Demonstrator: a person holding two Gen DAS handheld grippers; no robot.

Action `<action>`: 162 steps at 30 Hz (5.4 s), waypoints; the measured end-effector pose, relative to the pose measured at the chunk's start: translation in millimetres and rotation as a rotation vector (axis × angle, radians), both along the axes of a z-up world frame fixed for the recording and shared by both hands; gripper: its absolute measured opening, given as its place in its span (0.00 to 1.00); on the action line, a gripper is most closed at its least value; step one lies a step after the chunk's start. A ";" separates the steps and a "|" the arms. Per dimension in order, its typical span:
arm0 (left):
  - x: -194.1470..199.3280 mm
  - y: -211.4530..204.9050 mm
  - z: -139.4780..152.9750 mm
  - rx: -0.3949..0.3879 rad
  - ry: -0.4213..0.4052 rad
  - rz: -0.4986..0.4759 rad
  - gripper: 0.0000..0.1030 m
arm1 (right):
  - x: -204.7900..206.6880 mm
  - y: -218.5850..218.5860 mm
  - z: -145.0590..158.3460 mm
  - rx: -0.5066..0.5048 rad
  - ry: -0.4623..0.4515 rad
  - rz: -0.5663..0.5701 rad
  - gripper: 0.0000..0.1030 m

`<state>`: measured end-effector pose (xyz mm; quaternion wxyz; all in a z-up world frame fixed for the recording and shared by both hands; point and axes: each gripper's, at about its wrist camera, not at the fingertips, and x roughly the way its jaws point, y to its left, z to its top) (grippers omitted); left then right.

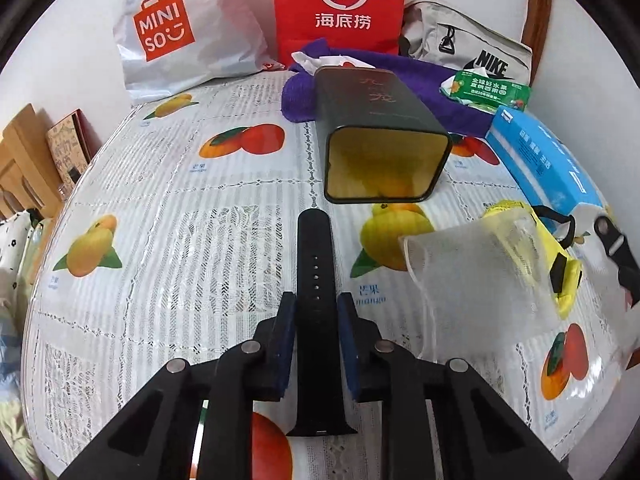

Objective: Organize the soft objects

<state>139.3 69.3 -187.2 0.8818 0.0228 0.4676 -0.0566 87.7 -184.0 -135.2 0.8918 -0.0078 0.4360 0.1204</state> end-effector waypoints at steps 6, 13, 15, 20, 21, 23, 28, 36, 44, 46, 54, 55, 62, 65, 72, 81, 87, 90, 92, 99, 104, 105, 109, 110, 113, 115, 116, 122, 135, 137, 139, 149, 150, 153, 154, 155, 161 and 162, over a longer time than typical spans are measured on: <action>-0.8 1.2 3.5 -0.028 0.010 0.020 0.19 | -1.6 -23.0 -29.7 0.002 0.065 -0.076 0.03; -11.1 -3.2 13.3 -0.090 0.028 0.014 0.19 | -1.7 -32.0 -48.8 0.040 0.099 -0.097 0.03; -13.0 -3.4 19.8 -0.100 0.026 0.013 0.19 | -2.0 -33.4 -50.4 0.056 0.098 -0.102 0.03; -17.6 -2.1 43.0 -0.129 0.005 0.017 0.19 | -2.0 -30.9 -51.4 0.050 0.090 -0.102 0.03; -17.7 -2.1 46.2 -0.135 0.003 0.016 0.19 | -1.4 -29.8 -51.3 0.043 0.088 -0.099 0.03; -18.5 -3.5 54.8 -0.152 -0.004 0.011 0.19 | -0.4 -28.4 -50.7 0.036 0.091 -0.095 0.03; -12.7 -9.0 73.7 -0.163 -0.022 0.008 0.19 | 0.9 -27.3 -37.8 0.076 0.098 -0.064 0.03; 2.9 -14.1 91.9 -0.172 -0.031 -0.005 0.19 | 3.4 -8.8 -1.5 0.094 0.034 0.037 0.03; 34.4 -16.3 109.2 -0.191 -0.046 -0.019 0.19 | 28.8 -4.7 40.7 0.143 -0.044 0.073 0.03; 44.7 -17.0 112.8 -0.189 -0.050 -0.026 0.19 | 40.7 -6.3 49.5 0.138 -0.061 0.073 0.03; 88.9 -24.0 119.9 -0.163 -0.056 -0.054 0.19 | 103.1 -19.1 67.0 0.137 -0.090 0.019 0.03; 95.0 -24.6 119.7 -0.162 -0.056 -0.056 0.19 | 112.5 -20.7 67.2 0.136 -0.091 0.009 0.03; 146.0 -27.8 113.4 -0.174 -0.028 -0.056 0.19 | 179.7 -29.0 61.3 0.123 -0.069 -0.013 0.03; 165.8 -32.3 111.6 -0.166 -0.024 -0.067 0.19 | 203.5 -31.1 57.6 0.122 -0.058 -0.013 0.03; 202.1 -40.7 109.2 -0.176 -0.019 -0.073 0.19 | 247.1 -29.6 45.9 0.127 -0.015 0.004 0.03; 229.6 -45.9 92.7 -0.182 0.011 -0.070 0.19 | 292.9 -30.5 16.1 0.110 0.107 0.022 0.03; 255.6 -58.0 80.8 -0.199 0.050 -0.093 0.19 | 310.0 -31.0 -2.1 0.115 0.181 0.013 0.03; 267.7 -66.9 74.3 -0.188 0.066 -0.105 0.19 | 313.2 -29.1 -6.9 0.101 0.197 0.015 0.03; 274.4 -72.4 68.3 -0.180 0.079 -0.109 0.19 | 315.4 -28.7 -9.5 0.102 0.212 0.020 0.03; 292.6 -88.0 49.1 -0.136 0.102 -0.107 0.19 | 315.7 -24.9 -10.9 0.087 0.217 0.035 0.03; 297.9 -88.9 38.1 -0.135 0.123 -0.104 0.19 | 316.7 -25.8 -11.6 0.086 0.213 0.040 0.04; 298.7 -89.6 36.3 -0.136 0.126 -0.103 0.20 | 317.9 -24.0 -12.5 0.090 0.219 0.043 0.04; 299.7 -91.5 35.1 -0.124 0.110 -0.104 0.20 | 317.0 -22.8 -10.0 0.102 0.213 0.048 0.12; 299.3 -92.2 35.9 -0.117 0.110 -0.106 0.20 | 315.8 -22.9 -8.5 0.106 0.209 0.049 0.17; 296.9 -91.2 42.0 -0.121 0.101 -0.098 0.25 | 311.1 -23.0 -1.9 0.130 0.195 0.061 0.34; 293.7 -88.3 47.8 -0.119 0.093 -0.089 0.35 | 306.8 -22.2 3.9 0.136 0.176 0.062 0.41; 291.2 -85.4 51.2 -0.118 0.087 -0.087 0.35 | 304.0 -22.0 7.7 0.135 0.163 0.060 0.42; 266.7 -74.8 70.4 -0.107 0.070 -0.071 0.35 | 278.8 -25.3 28.1 0.156 0.118 0.049 0.46; 160.4 -54.3 114.4 -0.110 0.001 -0.060 0.47 | 179.2 -34.1 58.7 0.160 0.019 0.034 0.54; 143.4 -53.0 114.0 -0.116 0.012 -0.058 0.52 | 161.4 -30.6 60.0 0.147 0.016 0.051 0.56; 125.7 -49.6 111.7 -0.130 0.026 -0.051 0.52 | 142.3 -28.2 59.8 0.158 0.013 0.082 0.57; 57.9 -32.8 79.0 -0.193 0.098 -0.018 0.52 | 73.2 -9.3 25.5 0.144 0.071 0.113 0.65; 53.4 -30.6 74.9 -0.200 0.105 -0.014 0.52 | 69.6 -6.8 20.1 0.138 0.077 0.116 0.69; 39.5 -24.4 61.3 -0.219 0.123 0.002 0.52 | 60.9 2.0 1.3 0.120 0.108 0.124 0.70; 35.9 -22.3 56.6 -0.222 0.130 0.009 0.52 | 59.5 4.3 -4.5 0.116 0.119 0.121 0.70; 32.6 -20.6 53.0 -0.224 0.133 0.013 0.52 | 59.0 6.3 -11.0 0.114 0.132 0.110 0.70; 18.8 -13.9 30.8 -0.242 0.169 0.031 0.52 | 63.4 16.1 -35.6 0.142 0.189 0.063 0.70; 17.5 -14.3 29.1 -0.245 0.172 0.030 0.52 | 63.9 19.2 -38.0 0.133 0.190 0.058 0.70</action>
